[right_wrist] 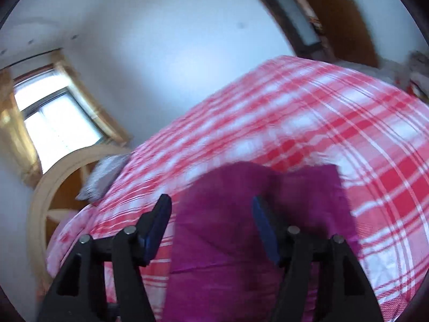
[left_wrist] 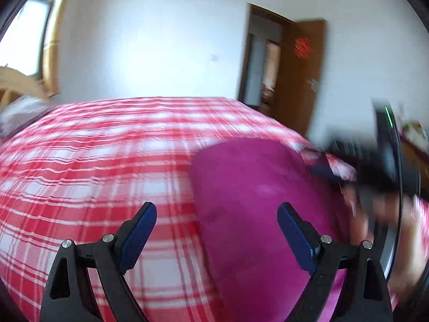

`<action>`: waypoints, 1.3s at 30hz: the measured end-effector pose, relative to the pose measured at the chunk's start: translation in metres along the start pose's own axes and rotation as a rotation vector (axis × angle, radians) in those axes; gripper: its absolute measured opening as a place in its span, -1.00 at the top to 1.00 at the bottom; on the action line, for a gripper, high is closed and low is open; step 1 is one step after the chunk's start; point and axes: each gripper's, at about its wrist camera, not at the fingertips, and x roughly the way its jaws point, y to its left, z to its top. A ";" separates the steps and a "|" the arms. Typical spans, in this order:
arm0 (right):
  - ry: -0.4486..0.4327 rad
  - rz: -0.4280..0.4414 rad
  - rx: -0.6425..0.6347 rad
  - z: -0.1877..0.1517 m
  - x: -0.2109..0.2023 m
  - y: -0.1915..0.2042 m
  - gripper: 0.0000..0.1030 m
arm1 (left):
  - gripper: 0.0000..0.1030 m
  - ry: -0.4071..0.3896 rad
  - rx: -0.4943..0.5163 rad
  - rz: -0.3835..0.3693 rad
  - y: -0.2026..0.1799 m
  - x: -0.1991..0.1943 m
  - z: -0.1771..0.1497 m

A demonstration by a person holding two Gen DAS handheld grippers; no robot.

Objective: Fold large clothes

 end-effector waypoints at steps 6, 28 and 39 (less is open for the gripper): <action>-0.006 -0.111 -0.024 -0.004 -0.003 -0.026 -0.11 | -0.79 0.100 -0.076 0.041 -0.032 0.065 0.055; 0.085 -0.133 0.036 -0.025 0.032 -0.048 -0.09 | -0.98 0.355 -0.106 0.208 -0.017 0.182 0.010; 0.108 -0.148 0.047 -0.025 0.038 -0.052 -0.09 | -0.99 0.392 -0.115 0.198 -0.014 0.189 0.005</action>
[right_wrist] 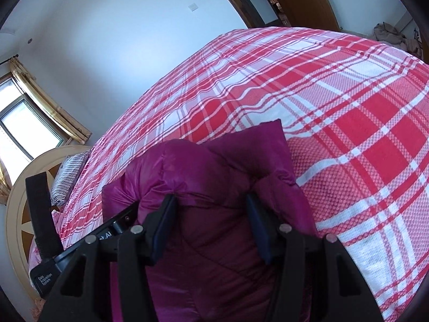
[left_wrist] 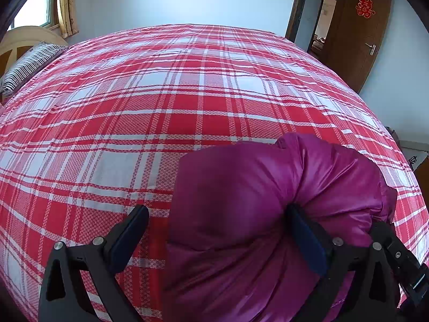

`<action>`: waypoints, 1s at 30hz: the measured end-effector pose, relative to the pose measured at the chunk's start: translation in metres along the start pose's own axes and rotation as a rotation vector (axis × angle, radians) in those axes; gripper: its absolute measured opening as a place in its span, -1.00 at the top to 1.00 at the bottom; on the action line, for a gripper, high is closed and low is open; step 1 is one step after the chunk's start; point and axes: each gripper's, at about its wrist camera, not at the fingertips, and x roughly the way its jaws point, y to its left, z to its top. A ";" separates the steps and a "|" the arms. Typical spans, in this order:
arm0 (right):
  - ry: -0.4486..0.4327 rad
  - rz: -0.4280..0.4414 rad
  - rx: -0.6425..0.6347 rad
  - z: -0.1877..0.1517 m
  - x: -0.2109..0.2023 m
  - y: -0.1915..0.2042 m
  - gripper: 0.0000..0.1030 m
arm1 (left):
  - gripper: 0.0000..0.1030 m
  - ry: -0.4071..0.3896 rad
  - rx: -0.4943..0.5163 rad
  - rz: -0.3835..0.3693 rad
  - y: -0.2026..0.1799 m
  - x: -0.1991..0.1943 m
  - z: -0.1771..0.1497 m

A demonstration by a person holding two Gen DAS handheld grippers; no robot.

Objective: Fold large clothes

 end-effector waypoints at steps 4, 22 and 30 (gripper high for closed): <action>0.005 -0.009 -0.004 0.000 0.001 0.001 -0.09 | -0.99 0.006 0.000 -0.002 0.000 0.002 -0.001; 0.029 -0.093 -0.058 -0.001 0.010 0.010 -0.09 | -0.99 0.023 -0.016 -0.026 0.004 0.007 -0.001; 0.029 -0.096 -0.061 -0.001 0.011 0.010 -0.09 | -0.99 0.023 -0.021 -0.030 0.004 0.007 -0.001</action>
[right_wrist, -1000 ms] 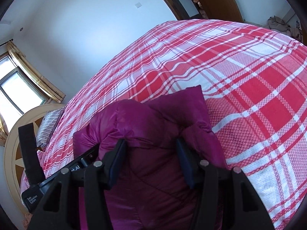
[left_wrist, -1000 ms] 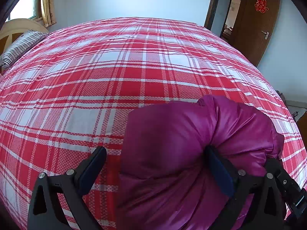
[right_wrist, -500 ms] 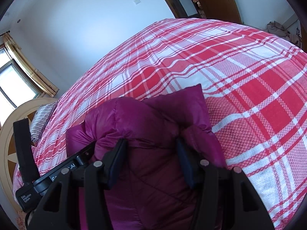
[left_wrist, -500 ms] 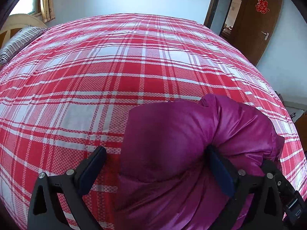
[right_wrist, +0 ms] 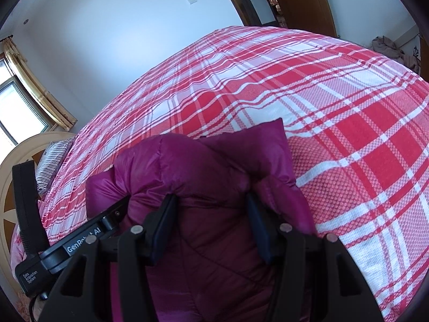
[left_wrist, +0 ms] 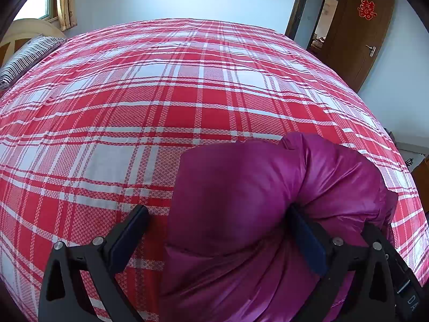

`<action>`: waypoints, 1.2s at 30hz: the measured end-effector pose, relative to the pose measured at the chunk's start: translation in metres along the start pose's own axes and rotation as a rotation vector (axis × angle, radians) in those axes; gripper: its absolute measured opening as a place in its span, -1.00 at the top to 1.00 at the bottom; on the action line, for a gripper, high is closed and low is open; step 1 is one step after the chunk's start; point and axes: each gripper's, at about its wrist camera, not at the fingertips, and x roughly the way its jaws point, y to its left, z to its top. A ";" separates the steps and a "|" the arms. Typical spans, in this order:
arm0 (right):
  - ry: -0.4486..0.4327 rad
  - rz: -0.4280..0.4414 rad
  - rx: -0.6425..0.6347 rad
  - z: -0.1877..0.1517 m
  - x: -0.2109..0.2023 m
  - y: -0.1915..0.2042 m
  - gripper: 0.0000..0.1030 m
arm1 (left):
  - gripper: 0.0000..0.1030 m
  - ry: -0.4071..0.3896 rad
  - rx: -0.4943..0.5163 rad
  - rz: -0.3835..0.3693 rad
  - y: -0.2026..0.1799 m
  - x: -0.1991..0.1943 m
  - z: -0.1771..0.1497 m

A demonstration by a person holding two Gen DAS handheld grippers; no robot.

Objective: Fold large clothes

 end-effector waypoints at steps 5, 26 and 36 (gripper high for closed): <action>0.003 -0.009 -0.006 0.001 0.001 0.000 -0.10 | -0.99 0.000 -0.001 -0.002 0.000 0.000 0.000; -0.007 0.003 -0.019 0.001 -0.004 0.001 -0.12 | -0.98 0.018 -0.072 -0.248 0.061 -0.058 -0.057; -0.081 -0.077 0.017 0.011 -0.055 -0.050 -0.57 | -0.98 -0.051 -0.023 -0.312 0.063 -0.055 -0.061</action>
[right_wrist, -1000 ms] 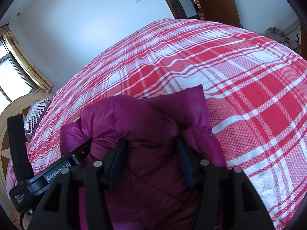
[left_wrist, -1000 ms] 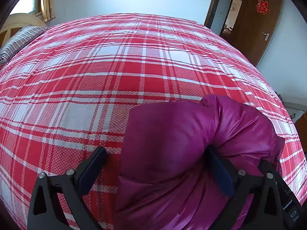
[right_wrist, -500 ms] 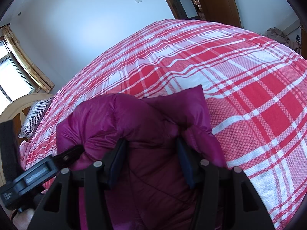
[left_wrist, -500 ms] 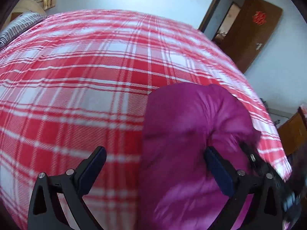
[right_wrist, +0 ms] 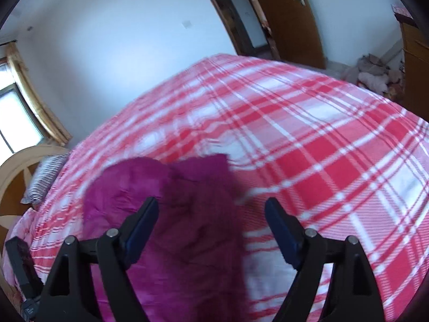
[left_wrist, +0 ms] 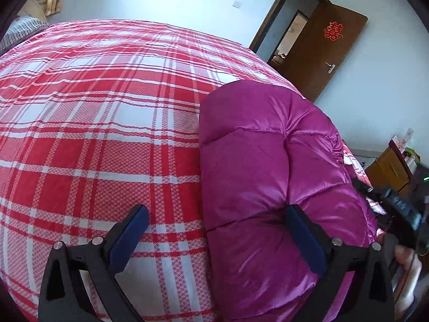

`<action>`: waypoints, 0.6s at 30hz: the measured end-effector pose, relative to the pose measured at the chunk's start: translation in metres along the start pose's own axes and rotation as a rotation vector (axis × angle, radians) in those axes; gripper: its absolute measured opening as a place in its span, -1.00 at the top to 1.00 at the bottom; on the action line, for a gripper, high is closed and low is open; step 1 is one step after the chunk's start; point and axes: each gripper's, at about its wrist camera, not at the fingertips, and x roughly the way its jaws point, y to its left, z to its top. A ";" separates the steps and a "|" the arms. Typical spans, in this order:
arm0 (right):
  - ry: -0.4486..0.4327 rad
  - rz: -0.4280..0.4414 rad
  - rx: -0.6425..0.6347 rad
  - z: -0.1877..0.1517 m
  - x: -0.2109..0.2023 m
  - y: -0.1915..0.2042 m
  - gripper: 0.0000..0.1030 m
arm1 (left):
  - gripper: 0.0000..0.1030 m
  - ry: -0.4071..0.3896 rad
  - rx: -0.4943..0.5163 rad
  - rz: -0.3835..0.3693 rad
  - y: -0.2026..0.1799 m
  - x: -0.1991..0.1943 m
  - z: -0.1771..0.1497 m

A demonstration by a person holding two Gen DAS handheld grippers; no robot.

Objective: Fold large clothes

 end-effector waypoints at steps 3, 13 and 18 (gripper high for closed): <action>0.065 0.042 0.030 -0.006 0.014 -0.014 -0.55 | -0.98 0.000 -0.004 -0.027 0.003 0.001 0.000; 0.122 0.189 -0.084 -0.009 0.025 0.004 0.40 | -0.26 0.029 0.080 -0.194 -0.016 0.001 -0.005; 0.074 0.175 -0.109 -0.014 0.002 0.019 0.71 | 0.38 -0.004 0.114 -0.125 -0.032 -0.024 -0.008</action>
